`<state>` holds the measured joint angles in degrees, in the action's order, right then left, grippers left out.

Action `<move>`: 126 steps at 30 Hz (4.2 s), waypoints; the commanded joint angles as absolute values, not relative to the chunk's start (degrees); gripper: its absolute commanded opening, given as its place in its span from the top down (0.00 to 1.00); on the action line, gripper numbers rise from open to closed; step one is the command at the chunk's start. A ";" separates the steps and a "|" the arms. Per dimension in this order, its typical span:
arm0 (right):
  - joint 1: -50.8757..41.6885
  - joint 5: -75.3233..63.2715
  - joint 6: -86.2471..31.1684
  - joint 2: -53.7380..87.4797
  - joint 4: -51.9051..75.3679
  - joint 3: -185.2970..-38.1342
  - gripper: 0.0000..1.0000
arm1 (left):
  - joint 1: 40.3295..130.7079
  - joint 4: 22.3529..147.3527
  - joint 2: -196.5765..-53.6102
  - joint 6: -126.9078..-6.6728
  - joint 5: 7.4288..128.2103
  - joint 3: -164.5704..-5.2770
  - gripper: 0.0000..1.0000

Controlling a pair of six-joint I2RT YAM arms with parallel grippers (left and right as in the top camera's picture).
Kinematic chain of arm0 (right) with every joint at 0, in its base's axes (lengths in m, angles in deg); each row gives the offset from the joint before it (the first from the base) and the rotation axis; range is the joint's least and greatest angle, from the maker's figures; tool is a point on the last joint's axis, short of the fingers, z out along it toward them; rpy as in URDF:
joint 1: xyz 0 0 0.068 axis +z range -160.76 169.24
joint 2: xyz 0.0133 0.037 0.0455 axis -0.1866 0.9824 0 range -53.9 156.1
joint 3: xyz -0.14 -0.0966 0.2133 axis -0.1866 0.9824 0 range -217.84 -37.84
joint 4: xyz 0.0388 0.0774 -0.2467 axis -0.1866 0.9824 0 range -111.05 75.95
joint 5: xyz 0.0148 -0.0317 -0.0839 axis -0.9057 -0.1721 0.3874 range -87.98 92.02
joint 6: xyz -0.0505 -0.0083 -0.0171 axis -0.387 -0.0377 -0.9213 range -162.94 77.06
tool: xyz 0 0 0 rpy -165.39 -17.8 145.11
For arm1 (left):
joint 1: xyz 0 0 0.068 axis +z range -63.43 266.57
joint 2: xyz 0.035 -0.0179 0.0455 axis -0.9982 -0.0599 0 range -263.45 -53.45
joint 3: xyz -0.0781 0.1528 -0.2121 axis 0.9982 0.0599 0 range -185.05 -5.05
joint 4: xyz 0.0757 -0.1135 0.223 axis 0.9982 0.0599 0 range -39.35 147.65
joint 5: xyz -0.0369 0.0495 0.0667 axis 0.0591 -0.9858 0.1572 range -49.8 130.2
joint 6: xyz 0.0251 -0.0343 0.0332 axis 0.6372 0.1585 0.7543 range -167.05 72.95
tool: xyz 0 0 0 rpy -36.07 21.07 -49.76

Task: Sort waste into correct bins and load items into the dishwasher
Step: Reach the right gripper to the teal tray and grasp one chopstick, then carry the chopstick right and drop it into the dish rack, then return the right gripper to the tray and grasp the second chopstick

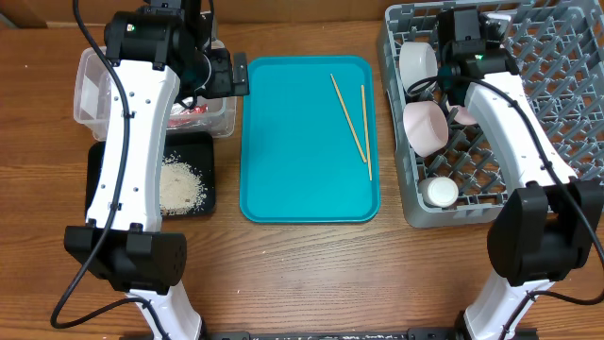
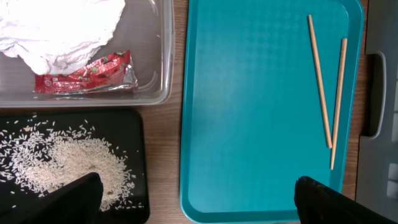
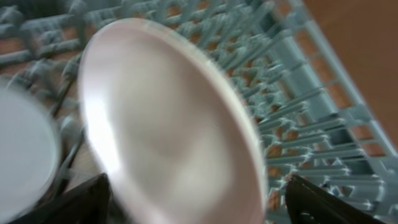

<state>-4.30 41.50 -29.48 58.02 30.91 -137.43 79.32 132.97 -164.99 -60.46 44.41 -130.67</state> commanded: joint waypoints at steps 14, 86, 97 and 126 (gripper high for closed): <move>-1.57 -5.45 -29.68 52.42 31.79 -147.03 0.16 | 79.41 132.93 -164.42 -61.03 44.08 -130.56 0.00; -2.68 13.96 -34.47 45.82 72.70 -152.16 0.96 | 79.39 132.93 -164.42 -61.03 44.06 -130.56 0.00; -10.51 21.31 -44.06 45.91 66.76 -132.12 0.96 | 79.43 132.93 -164.42 -61.03 44.06 -130.56 0.00; -9.43 -35.89 -43.36 45.95 42.80 -136.95 0.04 | 79.37 132.93 -164.42 -61.01 44.06 -130.56 0.00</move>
